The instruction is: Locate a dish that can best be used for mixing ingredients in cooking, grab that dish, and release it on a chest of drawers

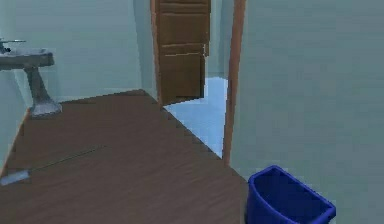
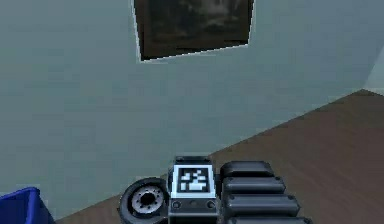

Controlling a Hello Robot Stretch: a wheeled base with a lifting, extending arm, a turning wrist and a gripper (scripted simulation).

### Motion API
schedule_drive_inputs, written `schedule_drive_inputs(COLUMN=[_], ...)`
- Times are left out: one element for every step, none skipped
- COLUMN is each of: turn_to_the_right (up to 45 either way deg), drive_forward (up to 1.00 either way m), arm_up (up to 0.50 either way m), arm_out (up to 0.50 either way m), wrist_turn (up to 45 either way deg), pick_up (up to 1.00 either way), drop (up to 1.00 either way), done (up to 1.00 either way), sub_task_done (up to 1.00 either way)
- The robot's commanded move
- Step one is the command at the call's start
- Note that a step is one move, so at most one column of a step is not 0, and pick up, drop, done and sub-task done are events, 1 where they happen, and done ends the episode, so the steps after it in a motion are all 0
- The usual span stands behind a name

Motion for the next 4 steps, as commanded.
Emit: schedule_drive_inputs(turn_to_the_right=[-3.0, 0.0, 0.0, 18.0], drive_forward=[0.0, 1.0, 0.75, 0.0], arm_up=[0.0, 0.0, 0.0, 0.0], arm_out=[0.0, 0.0, 0.0, 0.0], wrist_turn=[0.0, 0.0, 0.0, 0.0], pick_up=[0.0, 0.0, 0.0, 0.0], drop=[0.0, 0.0, 0.0, 0.0], done=[0.0, 0.0, 0.0, 0.0], sub_task_done=[0.0, 0.0, 0.0, 0.0])
